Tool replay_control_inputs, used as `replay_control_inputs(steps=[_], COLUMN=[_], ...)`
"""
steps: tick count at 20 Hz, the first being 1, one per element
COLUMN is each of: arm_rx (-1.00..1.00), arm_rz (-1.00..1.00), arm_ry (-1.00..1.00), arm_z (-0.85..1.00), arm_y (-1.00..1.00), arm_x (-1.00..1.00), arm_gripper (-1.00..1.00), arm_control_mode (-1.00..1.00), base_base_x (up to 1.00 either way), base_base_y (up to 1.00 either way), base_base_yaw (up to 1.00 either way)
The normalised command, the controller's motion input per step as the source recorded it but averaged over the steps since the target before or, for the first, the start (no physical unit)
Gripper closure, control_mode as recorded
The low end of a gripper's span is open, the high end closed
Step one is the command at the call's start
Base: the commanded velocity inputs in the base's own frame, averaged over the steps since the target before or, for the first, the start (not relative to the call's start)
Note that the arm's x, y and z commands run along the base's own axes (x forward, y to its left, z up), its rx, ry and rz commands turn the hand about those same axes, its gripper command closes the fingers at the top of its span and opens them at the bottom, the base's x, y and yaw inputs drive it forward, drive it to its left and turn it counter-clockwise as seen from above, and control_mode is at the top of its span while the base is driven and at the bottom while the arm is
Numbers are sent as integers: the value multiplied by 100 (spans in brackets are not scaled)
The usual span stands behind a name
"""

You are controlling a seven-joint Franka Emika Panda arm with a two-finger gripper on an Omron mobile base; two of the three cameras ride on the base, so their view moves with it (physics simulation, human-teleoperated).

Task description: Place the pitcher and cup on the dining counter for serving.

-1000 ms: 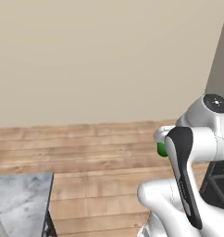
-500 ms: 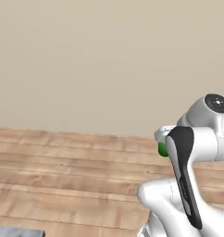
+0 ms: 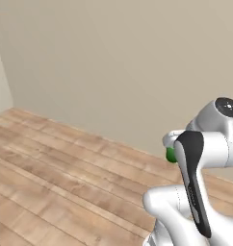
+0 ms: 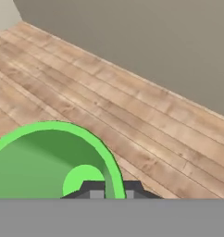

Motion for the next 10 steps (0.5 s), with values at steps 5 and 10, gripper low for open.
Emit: replay_control_inputs(steps=[5, 10], arm_rx=[0, 0], arm_rz=[0, 0], arm_ry=[0, 0], arm_z=[0, 0], arm_y=[0, 0], arm_x=[0, 0], arm_gripper=[100, 100], arm_control_mode=[100, 100], base_base_x=[73, 61], base_base_y=[-10, -15], base_base_yaw=[86, 91])
